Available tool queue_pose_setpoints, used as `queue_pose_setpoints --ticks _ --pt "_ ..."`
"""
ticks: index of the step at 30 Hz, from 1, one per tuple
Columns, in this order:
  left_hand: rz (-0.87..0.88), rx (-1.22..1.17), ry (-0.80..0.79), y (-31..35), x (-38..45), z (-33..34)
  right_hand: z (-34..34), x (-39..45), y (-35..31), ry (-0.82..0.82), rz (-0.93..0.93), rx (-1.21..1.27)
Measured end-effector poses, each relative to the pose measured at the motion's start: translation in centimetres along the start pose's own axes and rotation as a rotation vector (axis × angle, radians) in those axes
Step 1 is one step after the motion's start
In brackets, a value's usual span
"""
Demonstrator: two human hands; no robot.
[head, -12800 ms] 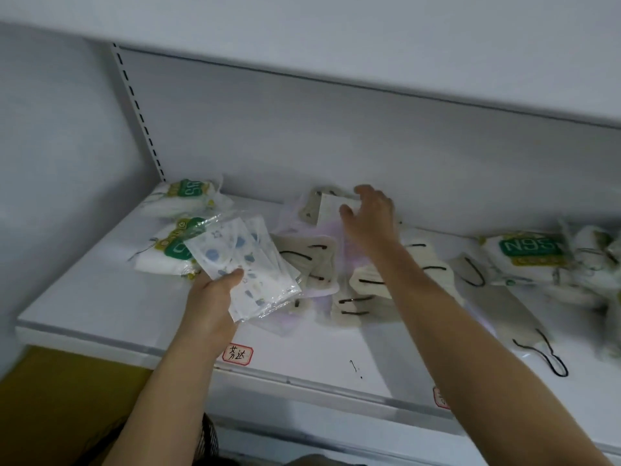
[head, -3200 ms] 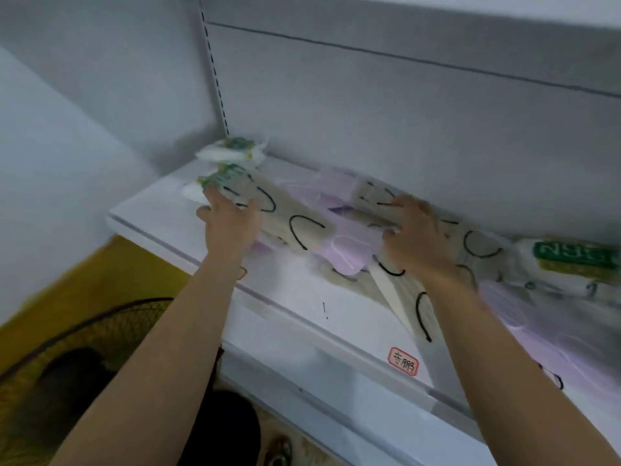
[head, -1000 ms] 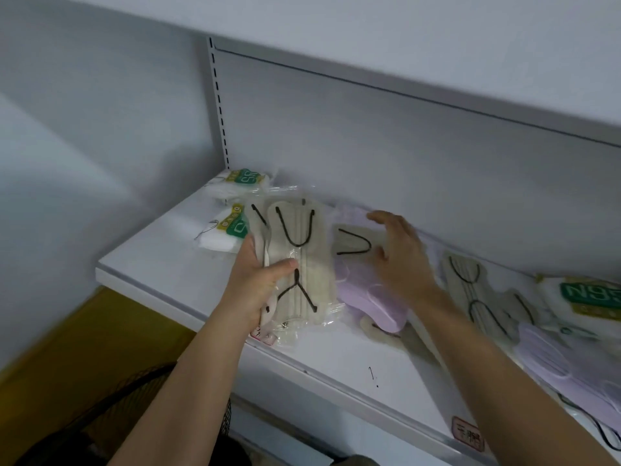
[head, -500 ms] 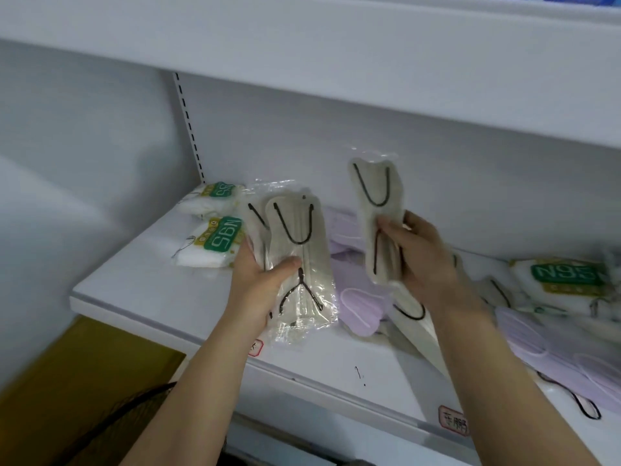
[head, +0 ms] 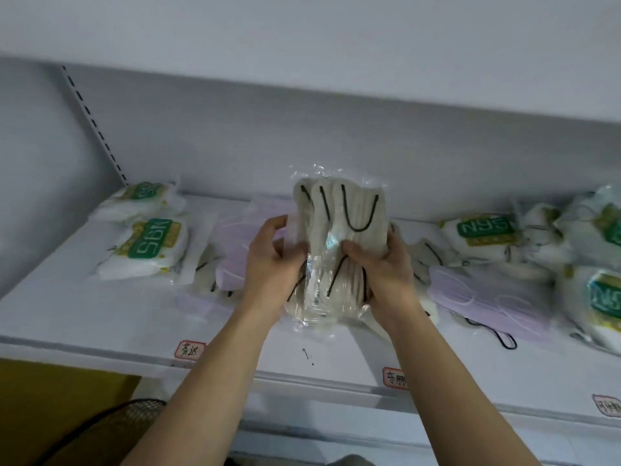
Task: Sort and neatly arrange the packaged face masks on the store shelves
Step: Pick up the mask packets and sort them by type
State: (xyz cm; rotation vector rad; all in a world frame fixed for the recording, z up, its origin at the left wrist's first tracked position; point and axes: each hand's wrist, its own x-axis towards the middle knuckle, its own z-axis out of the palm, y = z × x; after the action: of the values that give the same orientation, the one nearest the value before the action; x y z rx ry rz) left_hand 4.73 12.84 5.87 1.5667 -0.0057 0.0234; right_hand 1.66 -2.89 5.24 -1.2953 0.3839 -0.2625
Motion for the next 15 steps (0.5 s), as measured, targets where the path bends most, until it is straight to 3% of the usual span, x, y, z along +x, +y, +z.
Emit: queue_pose_setpoints --ticks 3,7,12,14,15 --pt "0.06 0.057 0.048 -0.4 -0.1 1.8 -1.7 -0.2 0.2 -0.078 0.046 -0.006" --pt "0.099 0.077 0.12 -1.5 0.7 2.8 -5.2 0.4 0.0 0.078 0.008 0.007" --pt "0.129 0.579 0.14 -0.1 4.1 0.4 -11.1 2.4 -2.5 0.132 0.027 0.107" --pt "0.319 0.779 0.07 1.1 4.2 1.1 -13.2 3.0 -3.5 0.148 0.027 0.124" --pt "0.41 0.834 -0.037 1.8 3.8 2.1 -14.1 3.4 -3.8 0.155 0.026 0.132"
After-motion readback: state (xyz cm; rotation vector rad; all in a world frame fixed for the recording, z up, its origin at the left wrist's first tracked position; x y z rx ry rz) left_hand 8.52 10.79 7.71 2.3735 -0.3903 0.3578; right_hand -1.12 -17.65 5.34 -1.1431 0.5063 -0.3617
